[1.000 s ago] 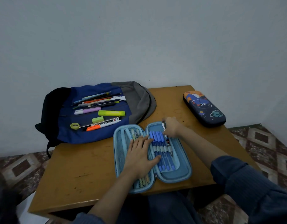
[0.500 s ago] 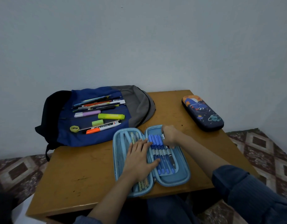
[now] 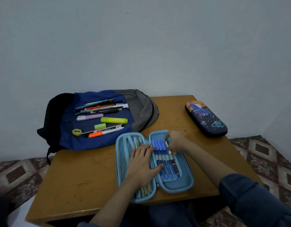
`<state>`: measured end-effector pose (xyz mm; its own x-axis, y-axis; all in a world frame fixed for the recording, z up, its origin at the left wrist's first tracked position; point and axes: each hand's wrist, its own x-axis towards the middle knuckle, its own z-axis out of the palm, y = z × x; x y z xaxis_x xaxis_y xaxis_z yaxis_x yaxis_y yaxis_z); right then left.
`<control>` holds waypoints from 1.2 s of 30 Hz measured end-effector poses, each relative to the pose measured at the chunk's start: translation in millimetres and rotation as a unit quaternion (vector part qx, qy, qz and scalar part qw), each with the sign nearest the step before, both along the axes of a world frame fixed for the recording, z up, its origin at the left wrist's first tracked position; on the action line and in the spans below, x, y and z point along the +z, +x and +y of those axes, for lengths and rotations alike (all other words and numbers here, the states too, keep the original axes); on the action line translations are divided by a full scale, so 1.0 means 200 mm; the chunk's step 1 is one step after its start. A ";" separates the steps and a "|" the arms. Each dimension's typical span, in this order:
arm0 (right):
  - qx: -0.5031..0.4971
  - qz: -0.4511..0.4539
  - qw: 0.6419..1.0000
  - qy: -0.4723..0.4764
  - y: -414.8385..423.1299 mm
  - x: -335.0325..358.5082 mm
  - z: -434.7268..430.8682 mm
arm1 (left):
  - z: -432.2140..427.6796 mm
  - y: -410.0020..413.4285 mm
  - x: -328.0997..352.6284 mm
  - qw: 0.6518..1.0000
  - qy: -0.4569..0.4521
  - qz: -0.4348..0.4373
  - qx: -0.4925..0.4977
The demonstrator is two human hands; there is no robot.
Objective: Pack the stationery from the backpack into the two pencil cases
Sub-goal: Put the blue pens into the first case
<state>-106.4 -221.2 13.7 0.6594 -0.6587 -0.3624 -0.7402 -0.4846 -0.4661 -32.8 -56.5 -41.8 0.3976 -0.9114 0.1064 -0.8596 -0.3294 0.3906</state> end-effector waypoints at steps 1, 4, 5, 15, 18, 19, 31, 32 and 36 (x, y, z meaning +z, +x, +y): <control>0.001 0.003 1.000 -0.001 0.01 0.00 0.00 | 0.00 0.00 0.00 1.000 0.000 0.002 0.000; 0.007 0.018 1.000 -0.002 0.03 -0.01 0.00 | 0.00 0.00 0.00 1.000 -0.002 0.007 0.001; 0.009 0.018 1.000 -0.003 0.03 -0.01 0.00 | 0.00 0.00 0.00 1.000 -0.003 0.007 0.000; -0.055 -0.115 0.991 -0.030 -0.03 -0.04 -0.03 | 0.00 0.01 0.00 0.999 -0.018 0.034 -0.006; -0.047 -0.151 0.986 -0.060 -0.02 0.00 0.01 | 0.00 0.03 0.04 0.997 -0.012 0.071 -0.014; -0.036 -0.162 0.984 -0.066 -0.01 0.03 0.02 | 0.00 0.04 0.06 0.995 -0.017 0.099 -0.011; 0.026 -0.176 0.982 -0.063 0.12 0.05 0.18 | 0.42 0.57 0.09 0.963 -0.065 0.062 0.253; 0.033 -0.175 0.981 -0.077 0.14 0.04 0.19 | 0.46 0.60 0.07 0.963 -0.058 0.056 0.257; 0.102 -0.169 0.969 -0.147 0.22 0.01 0.17 | 0.53 0.65 0.03 0.971 -0.046 0.022 0.233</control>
<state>-62.2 -187.2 16.0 0.8346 -0.5449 0.0809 -0.4450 -0.7534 -0.4842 97.8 50.0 -36.0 0.7702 -0.6191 0.1531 -0.6079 -0.6401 0.4698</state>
